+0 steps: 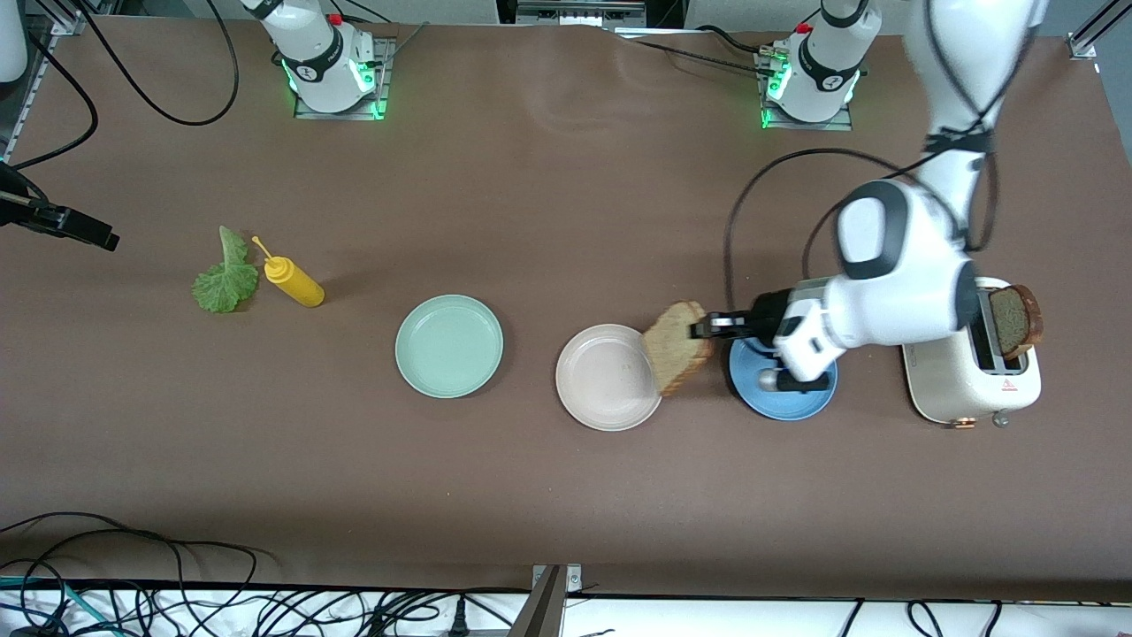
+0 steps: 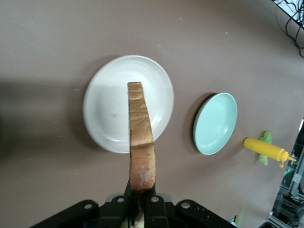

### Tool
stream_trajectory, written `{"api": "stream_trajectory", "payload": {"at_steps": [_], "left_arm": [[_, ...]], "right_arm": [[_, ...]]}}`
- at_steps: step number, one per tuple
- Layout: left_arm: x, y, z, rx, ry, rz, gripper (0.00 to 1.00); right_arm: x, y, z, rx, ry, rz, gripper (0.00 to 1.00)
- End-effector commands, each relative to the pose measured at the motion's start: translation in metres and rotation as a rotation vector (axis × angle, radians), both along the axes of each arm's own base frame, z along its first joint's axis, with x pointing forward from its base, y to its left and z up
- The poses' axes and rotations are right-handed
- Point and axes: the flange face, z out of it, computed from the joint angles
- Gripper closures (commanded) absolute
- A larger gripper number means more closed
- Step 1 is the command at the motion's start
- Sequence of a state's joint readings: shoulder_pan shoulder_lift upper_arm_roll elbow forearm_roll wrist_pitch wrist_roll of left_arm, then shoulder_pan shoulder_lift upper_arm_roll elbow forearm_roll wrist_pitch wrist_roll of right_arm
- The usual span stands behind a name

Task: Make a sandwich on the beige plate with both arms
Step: 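Carry the bread slice with the left gripper over the beige plate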

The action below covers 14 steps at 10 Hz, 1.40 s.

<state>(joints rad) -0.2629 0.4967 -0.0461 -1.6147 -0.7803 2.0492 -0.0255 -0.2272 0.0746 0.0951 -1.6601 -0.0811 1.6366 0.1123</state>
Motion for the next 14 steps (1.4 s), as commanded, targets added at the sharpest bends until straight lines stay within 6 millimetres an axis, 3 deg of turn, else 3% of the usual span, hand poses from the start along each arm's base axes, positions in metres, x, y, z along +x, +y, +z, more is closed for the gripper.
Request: {"api": "stream_trajectory", "payload": {"at_steps": [1, 4, 9, 14], "left_arm": [[-0.002, -0.039, -0.042, -0.049, 0.017, 0.014, 1.0], [-0.014, -0.066, -0.079, -0.078, 0.023, -0.059, 1.0], [-0.01, -0.097, -0.089, -0.097, 0.002, -0.1, 1.0], [-0.009, -0.093, -0.113, -0.088, -0.018, -0.122, 1.0]], "right_arm": [[-0.001, -0.001, 0.003, 0.018, -0.005, 0.0, 0.0], [-0.001, -0.001, 0.003, 0.018, -0.005, 0.0, 0.0], [-0.001, -0.001, 0.003, 0.018, -0.003, 0.0, 0.0], [-0.002, -0.002, 0.003, 0.022, -0.003, 0.015, 0.0]]}}
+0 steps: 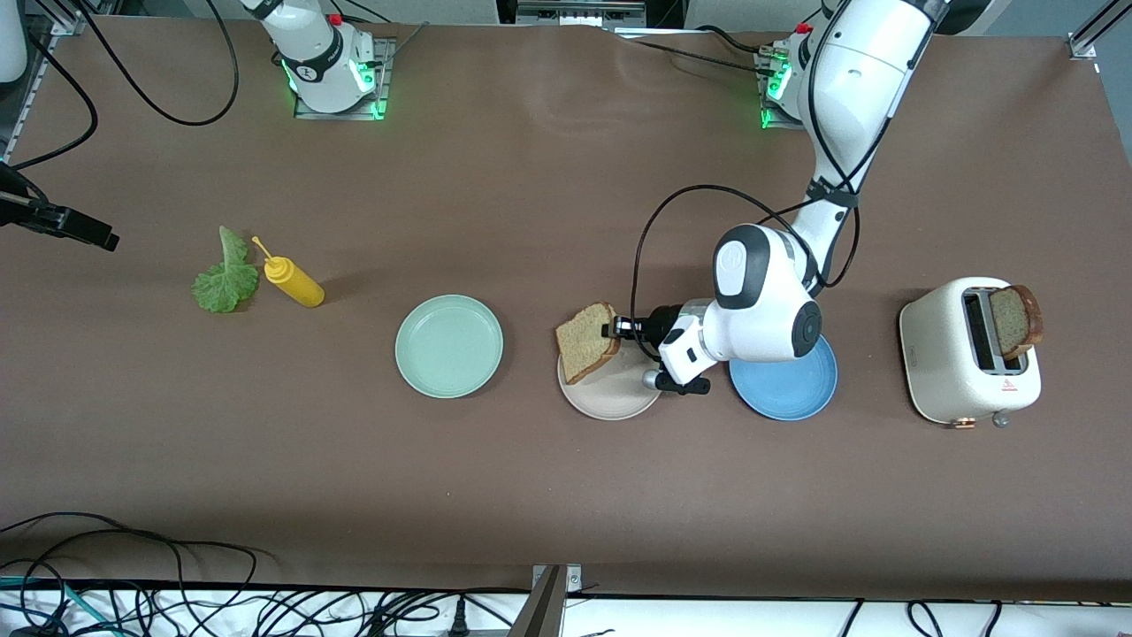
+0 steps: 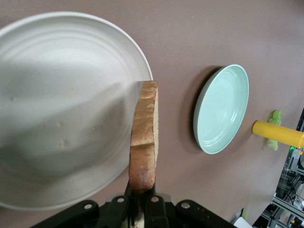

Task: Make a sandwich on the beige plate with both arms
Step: 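Carry the bread slice with the left gripper over the beige plate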

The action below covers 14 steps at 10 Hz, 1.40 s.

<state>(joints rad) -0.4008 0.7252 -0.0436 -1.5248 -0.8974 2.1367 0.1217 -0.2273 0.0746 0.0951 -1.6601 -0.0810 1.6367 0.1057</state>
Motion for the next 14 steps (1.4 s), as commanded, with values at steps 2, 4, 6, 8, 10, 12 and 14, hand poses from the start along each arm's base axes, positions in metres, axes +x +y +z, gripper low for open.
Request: {"api": "stream_trajectory", "payload": {"at_steps": [2, 4, 6, 8, 10, 12, 14], "left_arm": [[0.009, 0.003, 0.002, -0.035, -0.022, 0.011, 1.0], [0.014, 0.016, 0.0, -0.034, -0.016, 0.032, 1.0], [0.016, 0.026, -0.007, -0.029, -0.005, 0.046, 1.0], [0.021, 0.036, 0.006, -0.049, 0.017, 0.078, 1.0], [0.018, 0.031, 0.042, -0.038, 0.139, 0.143, 1.0], [0.018, 0.048, 0.058, -0.046, 0.184, 0.108, 1.0], [0.017, 0.051, 0.052, -0.016, 0.174, 0.08, 1.0]], "right_arm": [[-0.002, -0.002, 0.003, 0.021, -0.003, 0.009, 0.0], [-0.002, -0.002, 0.003, 0.021, -0.003, 0.009, 0.0], [-0.002, -0.002, 0.004, 0.019, -0.004, 0.009, 0.0], [-0.002, -0.002, 0.003, 0.021, -0.003, 0.009, 0.0], [-0.002, -0.002, 0.003, 0.019, -0.003, 0.009, 0.0], [-0.002, -0.002, 0.003, 0.019, -0.003, 0.009, 0.0], [-0.002, -0.002, 0.003, 0.021, -0.001, 0.009, 0.0]]}}
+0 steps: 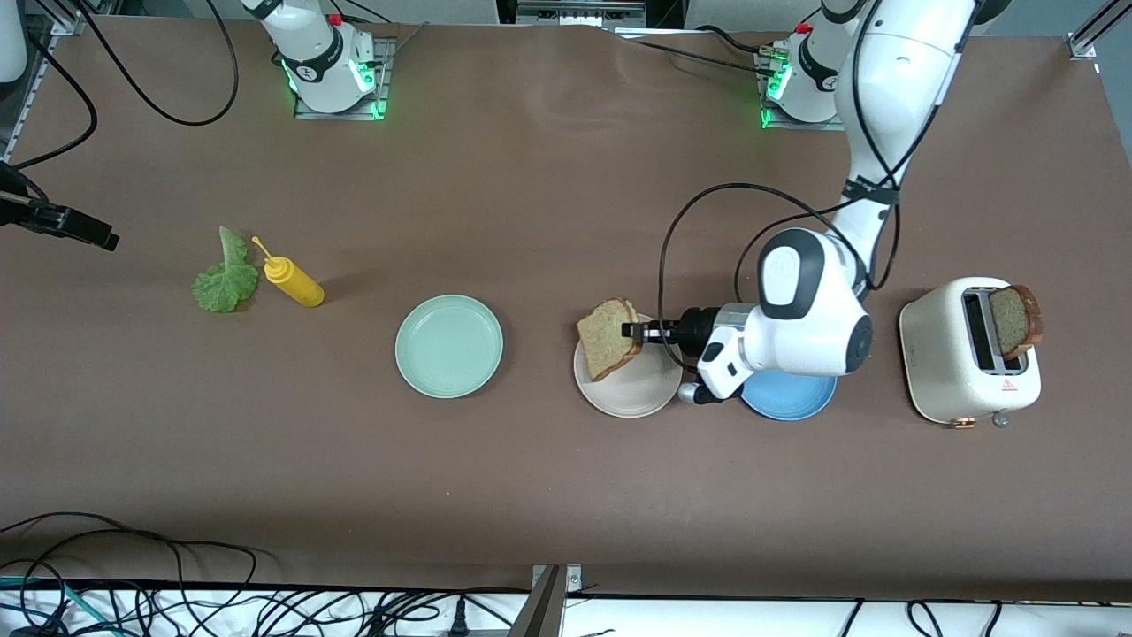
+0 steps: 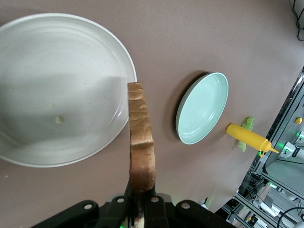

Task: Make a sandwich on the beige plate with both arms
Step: 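Carry the bread slice with the left gripper over the beige plate, then lower the bread slice onto the beige plate and open the left gripper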

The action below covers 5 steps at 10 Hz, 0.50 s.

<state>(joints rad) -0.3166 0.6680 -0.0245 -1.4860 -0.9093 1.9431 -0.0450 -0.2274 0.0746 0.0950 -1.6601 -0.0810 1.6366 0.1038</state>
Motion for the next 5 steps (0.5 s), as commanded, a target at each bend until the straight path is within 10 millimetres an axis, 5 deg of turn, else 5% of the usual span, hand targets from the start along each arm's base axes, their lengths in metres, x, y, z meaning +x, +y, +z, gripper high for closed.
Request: {"api": "stream_trajectory", "payload": {"at_steps": [1, 5], "left_arm": [[-0.005, 0.003, -0.01, 0.013, 0.005, -0.035, 1.0], [-0.008, 0.001, -0.041, 0.016, 0.004, -0.07, 1.0]], "right_arm": [[-0.002, -0.002, 0.003, 0.02, -0.003, 0.007, 0.0], [-0.002, -0.002, 0.003, 0.019, -0.003, 0.009, 0.0]]}}
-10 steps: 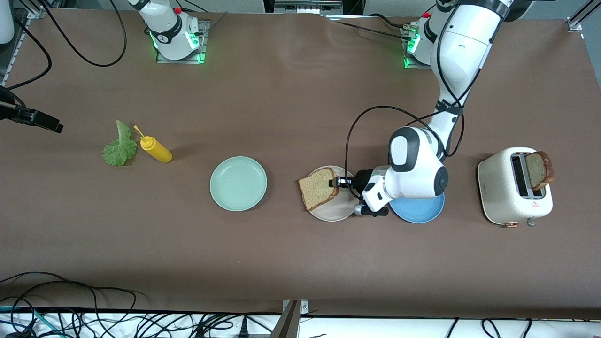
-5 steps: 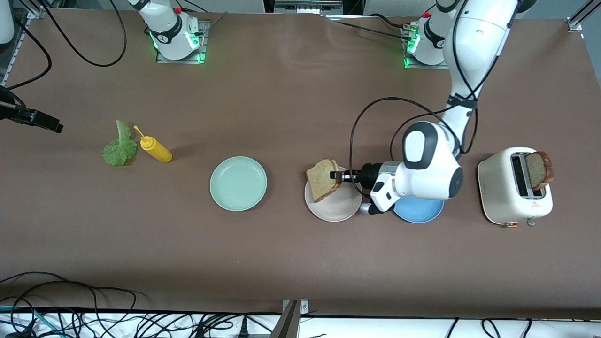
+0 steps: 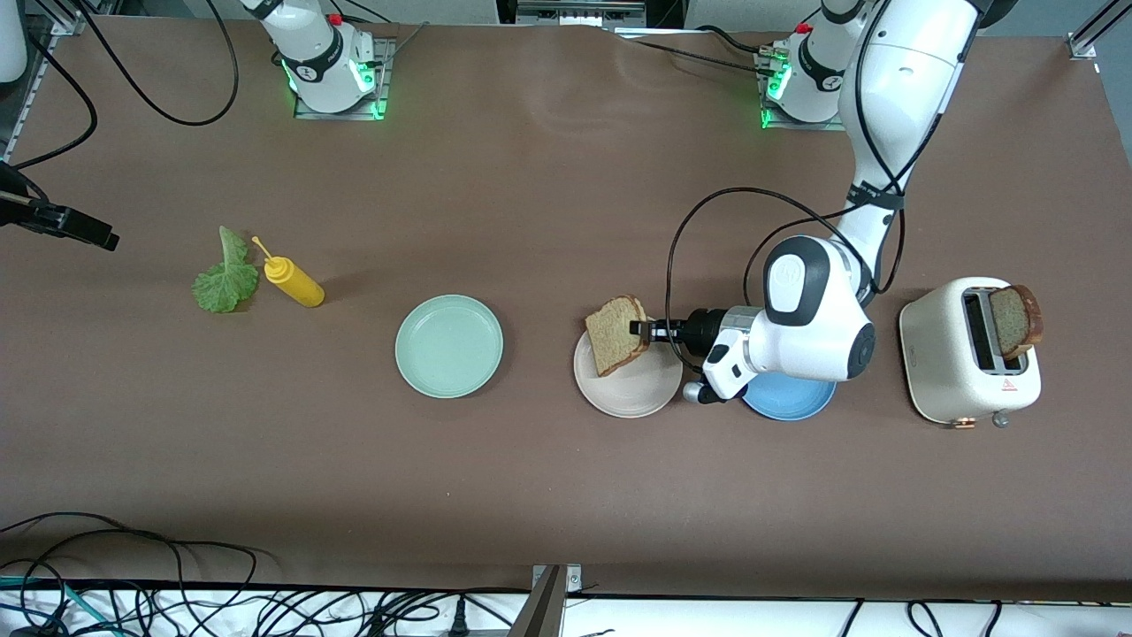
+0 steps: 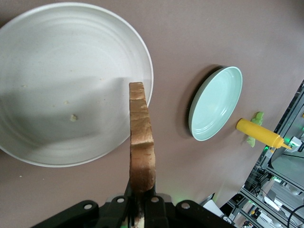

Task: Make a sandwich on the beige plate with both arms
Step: 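Lower the bread slice onto the beige plate and open the left gripper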

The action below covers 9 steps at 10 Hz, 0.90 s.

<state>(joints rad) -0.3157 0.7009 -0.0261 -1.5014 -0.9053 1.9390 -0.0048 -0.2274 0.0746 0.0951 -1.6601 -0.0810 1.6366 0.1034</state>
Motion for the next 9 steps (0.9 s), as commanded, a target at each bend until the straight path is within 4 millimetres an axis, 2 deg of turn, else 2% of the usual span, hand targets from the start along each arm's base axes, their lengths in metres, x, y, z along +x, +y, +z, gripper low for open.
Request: {"api": "stream_trajectory", "payload": {"at_steps": [1, 6, 9], "left_arm": [[-0.001, -0.001, -0.02, 0.009, -0.043, -0.047, 1.0], [0.002, -0.007, -0.044, 0.036, -0.071, -0.012, 1.0], [0.006, -0.002, -0.026, 0.021, -0.067, -0.025, 1.0]], "right_arm": [[-0.002, -0.002, 0.002, 0.021, 0.0, 0.007, 0.0], [-0.002, -0.002, 0.002, 0.019, 0.0, 0.007, 0.0], [-0.002, -0.001, 0.003, 0.019, -0.001, 0.008, 0.0]]}}
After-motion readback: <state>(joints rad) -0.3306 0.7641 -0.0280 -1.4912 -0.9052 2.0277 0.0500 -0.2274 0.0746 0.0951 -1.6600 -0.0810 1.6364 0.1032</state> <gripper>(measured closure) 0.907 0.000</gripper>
